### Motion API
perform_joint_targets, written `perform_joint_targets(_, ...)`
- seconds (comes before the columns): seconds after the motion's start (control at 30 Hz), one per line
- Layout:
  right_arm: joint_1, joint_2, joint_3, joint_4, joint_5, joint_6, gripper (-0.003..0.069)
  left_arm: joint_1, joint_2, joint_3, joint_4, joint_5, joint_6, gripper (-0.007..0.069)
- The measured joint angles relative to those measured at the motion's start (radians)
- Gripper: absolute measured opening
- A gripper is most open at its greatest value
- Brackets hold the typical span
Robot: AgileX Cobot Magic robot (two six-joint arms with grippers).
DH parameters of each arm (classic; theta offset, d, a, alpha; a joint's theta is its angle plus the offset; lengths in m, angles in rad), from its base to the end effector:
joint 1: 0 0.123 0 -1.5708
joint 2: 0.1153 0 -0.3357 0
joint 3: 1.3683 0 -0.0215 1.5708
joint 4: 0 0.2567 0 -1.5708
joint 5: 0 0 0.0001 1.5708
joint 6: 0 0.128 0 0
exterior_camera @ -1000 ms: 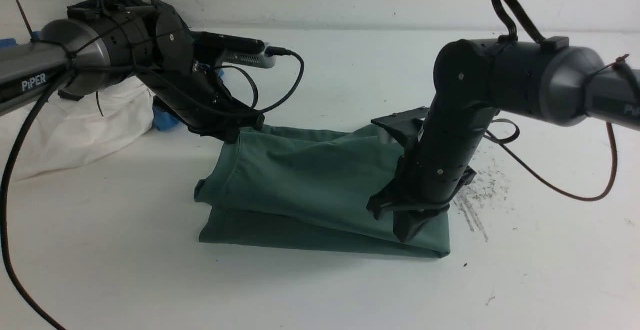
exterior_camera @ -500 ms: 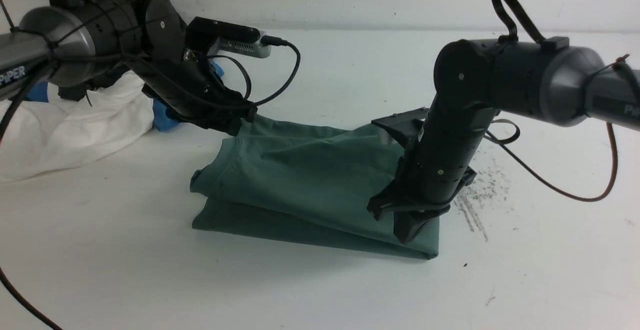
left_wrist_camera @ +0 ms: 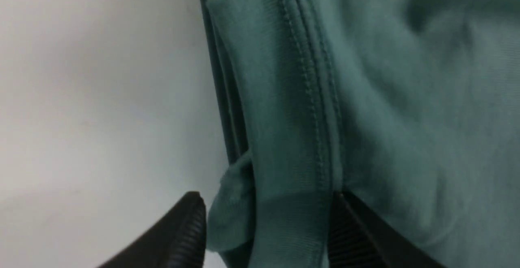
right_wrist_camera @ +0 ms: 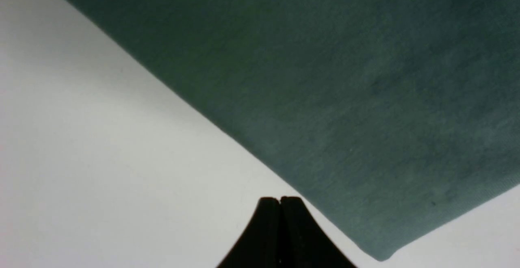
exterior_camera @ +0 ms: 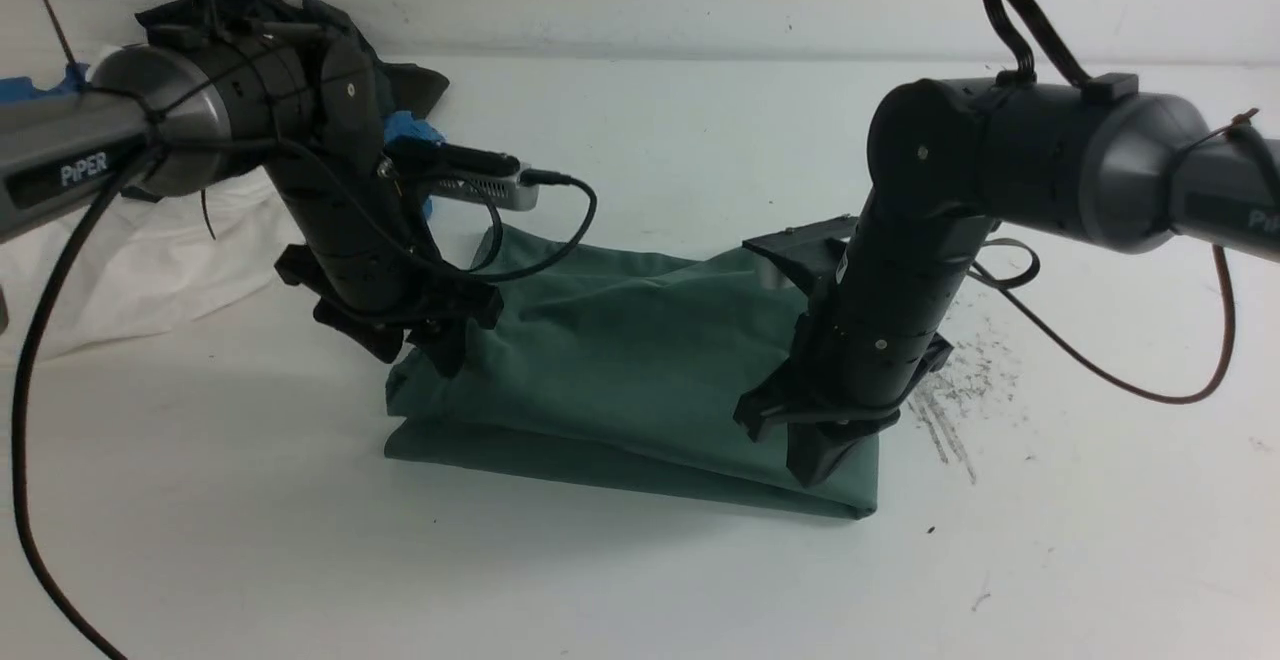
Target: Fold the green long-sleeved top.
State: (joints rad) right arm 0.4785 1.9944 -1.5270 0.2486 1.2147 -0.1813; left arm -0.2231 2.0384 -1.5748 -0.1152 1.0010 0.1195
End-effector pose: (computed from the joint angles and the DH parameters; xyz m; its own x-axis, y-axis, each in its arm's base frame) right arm 0.3564 0.2181 0.2113 -0.8424 -0.5388 -0.0077 -0.5257 0.8187 0.2309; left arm 0.4421 -0.1130 0.2039 -0.9413 0.2719 -0.2003 0.2929 0.9525 -0.0836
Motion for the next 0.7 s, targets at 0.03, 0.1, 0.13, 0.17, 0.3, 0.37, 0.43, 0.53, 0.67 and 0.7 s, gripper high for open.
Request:
perform_joint_targets(0.03,0.000,0.000,0.000,0.000,0.000,0.000,-0.0015,0.000,0.011,0.000,-0.011,0.000,0.000,0.0375)
perform_joint_targets(0.1,0.000,0.000,0.000,0.000,0.000,0.000,-0.0015,0.000,0.012,0.000,-0.023,0.004,0.001,0.0340)
perform_joint_targets(0.13,0.000,0.000,0.000,0.000,0.000,0.000,-0.0015,0.000,0.012,0.000,-0.034,0.008,0.006,0.0311)
perform_joint_targets(0.17,0.000,0.000,0.000,0.000,0.000,0.000,-0.0015,0.000,0.012,0.000,-0.044,0.019,0.016,0.0257)
perform_joint_targets(0.3,0.000,0.000,0.000,0.003,0.000,0.000,-0.0015,0.000,0.012,0.000,-0.073,0.064,0.067,0.0046)
perform_joint_targets(0.37,0.000,0.000,0.000,0.004,0.000,0.000,-0.0015,0.000,0.008,0.000,-0.076,0.087,0.084,0.0010)
perform_joint_targets(0.43,0.000,0.000,0.000,0.004,0.000,0.000,-0.0015,0.000,-0.005,0.000,-0.076,0.112,0.086,-0.0001)
perform_joint_targets(0.53,0.000,0.000,0.000,0.004,0.000,0.000,-0.0015,0.000,-0.041,0.000,-0.076,0.143,0.086,-0.0004)
perform_joint_targets(0.67,0.000,0.000,0.000,0.004,0.000,0.000,-0.0015,0.000,-0.099,0.000,-0.078,0.195,0.087,-0.0004)
perform_joint_targets(0.7,0.000,0.000,0.000,0.004,0.000,0.000,-0.0015,0.000,-0.099,0.000,-0.078,0.195,0.087,-0.0004)
